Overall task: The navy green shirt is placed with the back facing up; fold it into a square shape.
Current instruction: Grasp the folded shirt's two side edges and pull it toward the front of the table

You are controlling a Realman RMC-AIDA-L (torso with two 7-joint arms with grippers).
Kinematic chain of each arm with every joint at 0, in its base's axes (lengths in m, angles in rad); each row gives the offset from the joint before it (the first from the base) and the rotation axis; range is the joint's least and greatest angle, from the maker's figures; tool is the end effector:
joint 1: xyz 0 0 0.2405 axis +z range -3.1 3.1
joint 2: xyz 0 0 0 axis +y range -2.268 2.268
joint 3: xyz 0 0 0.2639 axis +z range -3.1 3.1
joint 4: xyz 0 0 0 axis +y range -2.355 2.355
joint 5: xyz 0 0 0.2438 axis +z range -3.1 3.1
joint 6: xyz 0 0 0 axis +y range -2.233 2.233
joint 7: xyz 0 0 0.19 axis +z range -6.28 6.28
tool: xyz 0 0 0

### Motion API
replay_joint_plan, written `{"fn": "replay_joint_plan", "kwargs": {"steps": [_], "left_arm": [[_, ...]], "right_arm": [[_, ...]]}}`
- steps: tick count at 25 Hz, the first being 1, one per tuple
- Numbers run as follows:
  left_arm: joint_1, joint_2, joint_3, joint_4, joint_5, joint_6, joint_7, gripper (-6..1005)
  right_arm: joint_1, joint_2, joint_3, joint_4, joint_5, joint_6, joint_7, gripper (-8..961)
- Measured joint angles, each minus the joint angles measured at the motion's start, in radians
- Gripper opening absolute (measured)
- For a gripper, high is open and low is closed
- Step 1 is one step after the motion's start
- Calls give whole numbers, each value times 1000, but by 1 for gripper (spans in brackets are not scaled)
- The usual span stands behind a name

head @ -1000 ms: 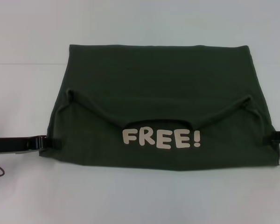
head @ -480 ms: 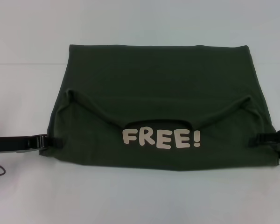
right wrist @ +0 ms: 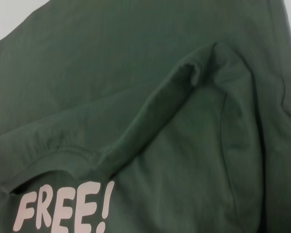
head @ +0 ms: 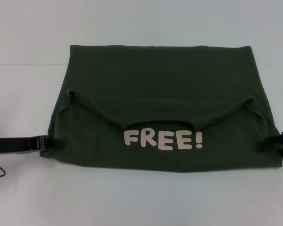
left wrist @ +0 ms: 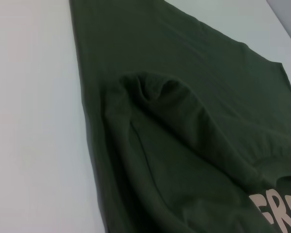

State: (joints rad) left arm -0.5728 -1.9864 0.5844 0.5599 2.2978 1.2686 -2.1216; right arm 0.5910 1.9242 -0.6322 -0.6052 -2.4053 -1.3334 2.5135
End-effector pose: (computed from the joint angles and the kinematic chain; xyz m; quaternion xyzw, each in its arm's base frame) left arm -0.3602 0.4045 -0.0193 -0.7766 -0.5837 -0.1412 0.1905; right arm 0.3692 0.4050 0.0104 -0.6884 0.6964 0.0991 0.1771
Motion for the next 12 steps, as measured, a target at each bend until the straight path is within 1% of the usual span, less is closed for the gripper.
{"fn": "replay_joint_plan", "kwargs": {"steps": [3,9,12], "left_arm": [[0,0,0,0,0,0,0,43],[-1,-1,-1,0,0,0,-1,43],[-2,-1,1,0,0,0,0,43]], "right_arm": [[0,0,0,0,0,0,0,549],[0,-1,0,-1,0,0,-3,333],[1,-1,0,-1,0,-1,-6,191]]}}
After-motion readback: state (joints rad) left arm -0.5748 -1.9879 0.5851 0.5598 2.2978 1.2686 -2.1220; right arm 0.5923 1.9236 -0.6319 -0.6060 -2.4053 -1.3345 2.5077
